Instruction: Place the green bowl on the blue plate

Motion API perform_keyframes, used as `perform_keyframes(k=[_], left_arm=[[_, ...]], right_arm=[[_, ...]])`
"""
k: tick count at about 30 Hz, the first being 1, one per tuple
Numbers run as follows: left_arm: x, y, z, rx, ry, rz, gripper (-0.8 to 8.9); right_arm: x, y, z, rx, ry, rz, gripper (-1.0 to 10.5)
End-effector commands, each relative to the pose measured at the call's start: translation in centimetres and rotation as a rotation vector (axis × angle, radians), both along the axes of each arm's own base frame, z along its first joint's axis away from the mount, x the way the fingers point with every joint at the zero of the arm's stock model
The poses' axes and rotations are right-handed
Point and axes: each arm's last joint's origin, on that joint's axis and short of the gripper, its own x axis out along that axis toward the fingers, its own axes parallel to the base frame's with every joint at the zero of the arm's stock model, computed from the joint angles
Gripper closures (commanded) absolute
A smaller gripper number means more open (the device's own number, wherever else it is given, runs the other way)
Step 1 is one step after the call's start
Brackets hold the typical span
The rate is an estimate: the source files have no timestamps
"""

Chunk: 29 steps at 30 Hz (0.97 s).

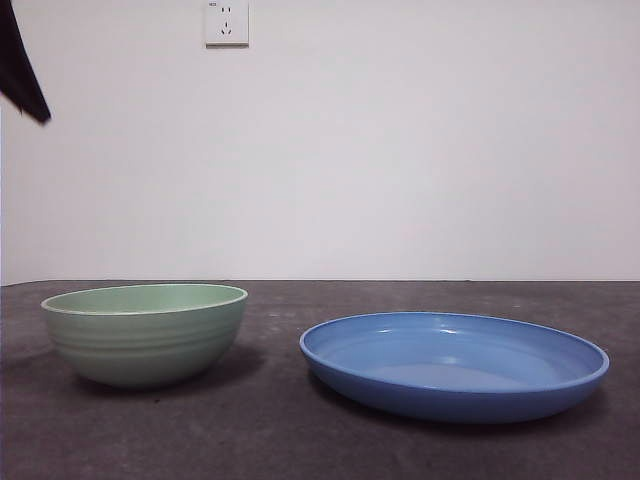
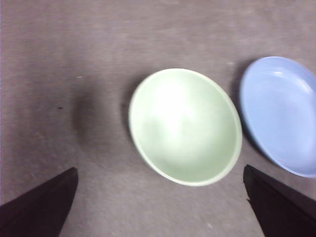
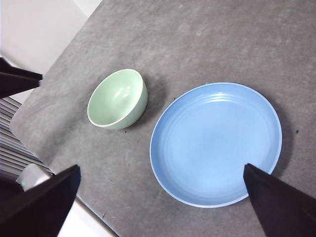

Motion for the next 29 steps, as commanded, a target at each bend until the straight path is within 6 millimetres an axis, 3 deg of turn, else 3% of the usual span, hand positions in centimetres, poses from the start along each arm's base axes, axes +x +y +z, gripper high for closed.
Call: perform_keyframes(k=[1, 14, 22, 29], left_arm=[[1.6, -0.2, -0.2, 0.02, 0.003, 0.02, 2.2], [8.0, -1.4, -6.0, 0.067, 0.235, 0.041, 2.24], [10.4, -2.5, -7.6, 0.085, 0.287, 0.02, 2.32], [11.3, -3.3, -8.5, 0.117, 0.325, 0.007, 3.16]], right_arm=[[0.1, 0.0, 0.4, 0.001, -0.024, 0.007, 3.6], [0.1, 0.0, 0.4, 0.003, -0.02, 0.005, 3.6], [0.1, 0.0, 0.4, 0.003, -0.02, 0.005, 3.6], [0.1, 0.0, 0.4, 0.003, -0.021, 0.004, 3.6]])
